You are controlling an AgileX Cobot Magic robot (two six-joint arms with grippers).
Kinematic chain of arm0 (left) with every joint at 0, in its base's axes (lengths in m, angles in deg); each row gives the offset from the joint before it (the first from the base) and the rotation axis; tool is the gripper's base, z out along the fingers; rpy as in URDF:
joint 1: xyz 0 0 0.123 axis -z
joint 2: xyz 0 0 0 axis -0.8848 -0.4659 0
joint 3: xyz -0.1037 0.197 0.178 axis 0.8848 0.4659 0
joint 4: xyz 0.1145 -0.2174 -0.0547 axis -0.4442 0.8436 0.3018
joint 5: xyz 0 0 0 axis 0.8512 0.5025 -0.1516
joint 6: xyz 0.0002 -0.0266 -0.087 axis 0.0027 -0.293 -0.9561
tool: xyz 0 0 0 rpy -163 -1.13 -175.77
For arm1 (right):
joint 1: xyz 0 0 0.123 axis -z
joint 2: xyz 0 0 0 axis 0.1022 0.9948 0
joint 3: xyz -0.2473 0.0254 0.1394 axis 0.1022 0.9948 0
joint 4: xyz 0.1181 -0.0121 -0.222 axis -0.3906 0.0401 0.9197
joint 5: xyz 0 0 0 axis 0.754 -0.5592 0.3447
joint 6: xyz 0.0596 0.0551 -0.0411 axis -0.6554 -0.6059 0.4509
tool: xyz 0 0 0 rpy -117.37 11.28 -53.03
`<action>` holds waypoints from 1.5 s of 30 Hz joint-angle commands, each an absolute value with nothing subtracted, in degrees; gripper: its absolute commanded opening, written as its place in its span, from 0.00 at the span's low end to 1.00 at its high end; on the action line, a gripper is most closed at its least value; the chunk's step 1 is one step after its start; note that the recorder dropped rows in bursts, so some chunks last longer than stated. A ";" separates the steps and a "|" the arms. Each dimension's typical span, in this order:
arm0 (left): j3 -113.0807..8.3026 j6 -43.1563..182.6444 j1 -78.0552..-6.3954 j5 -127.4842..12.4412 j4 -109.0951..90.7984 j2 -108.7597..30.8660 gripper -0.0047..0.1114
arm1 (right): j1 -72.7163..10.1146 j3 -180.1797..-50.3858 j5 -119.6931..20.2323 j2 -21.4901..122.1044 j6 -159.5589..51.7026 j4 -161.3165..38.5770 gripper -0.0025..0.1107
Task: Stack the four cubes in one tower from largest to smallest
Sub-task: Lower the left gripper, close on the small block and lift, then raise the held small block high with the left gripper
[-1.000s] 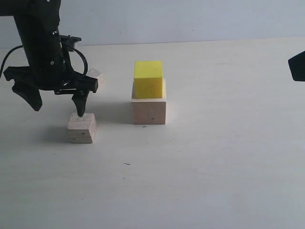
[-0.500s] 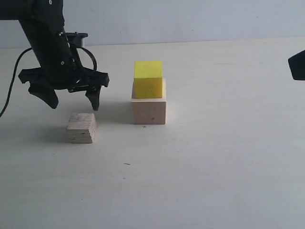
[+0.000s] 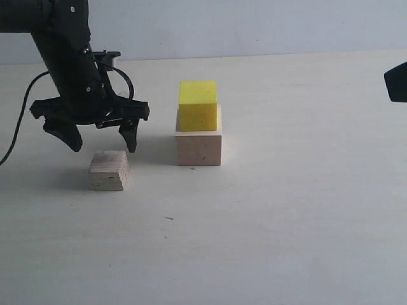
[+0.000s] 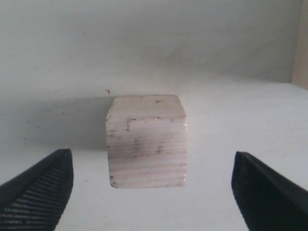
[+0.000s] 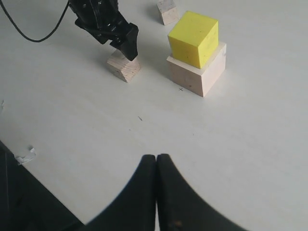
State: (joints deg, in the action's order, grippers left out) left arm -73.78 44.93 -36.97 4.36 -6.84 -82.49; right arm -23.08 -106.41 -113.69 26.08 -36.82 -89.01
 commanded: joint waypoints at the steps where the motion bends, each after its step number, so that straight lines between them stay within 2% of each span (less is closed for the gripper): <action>1: -73.66 45.06 -36.84 3.37 -6.57 -83.81 0.77 | -22.92 -106.23 -113.03 25.81 -36.25 -89.23 0.02; 27: -73.66 46.38 -36.84 1.87 -6.64 -90.87 0.76 | -22.92 -106.23 -113.03 25.81 -36.25 -89.23 0.02; 30: -73.66 46.38 -36.84 1.87 -6.64 -90.87 0.65 | -22.92 -106.23 -113.03 25.81 -36.25 -89.23 0.02; 33: -73.66 46.69 -36.84 2.89 -6.64 -90.87 0.38 | -22.92 -106.23 -113.03 25.81 -36.25 -89.23 0.02; 34: -73.66 47.16 -36.84 3.19 -6.64 -90.87 0.34 | -22.92 -106.23 -113.03 25.81 -36.25 -89.23 0.02; 37: -73.66 51.32 -36.84 4.93 -6.64 -90.87 0.04 | -22.92 -106.23 -113.29 25.81 -36.25 -89.23 0.02; 45: -79.56 69.75 -37.07 12.44 -10.00 -82.36 0.04 | -22.92 -106.23 -113.41 25.81 -36.25 -89.23 0.02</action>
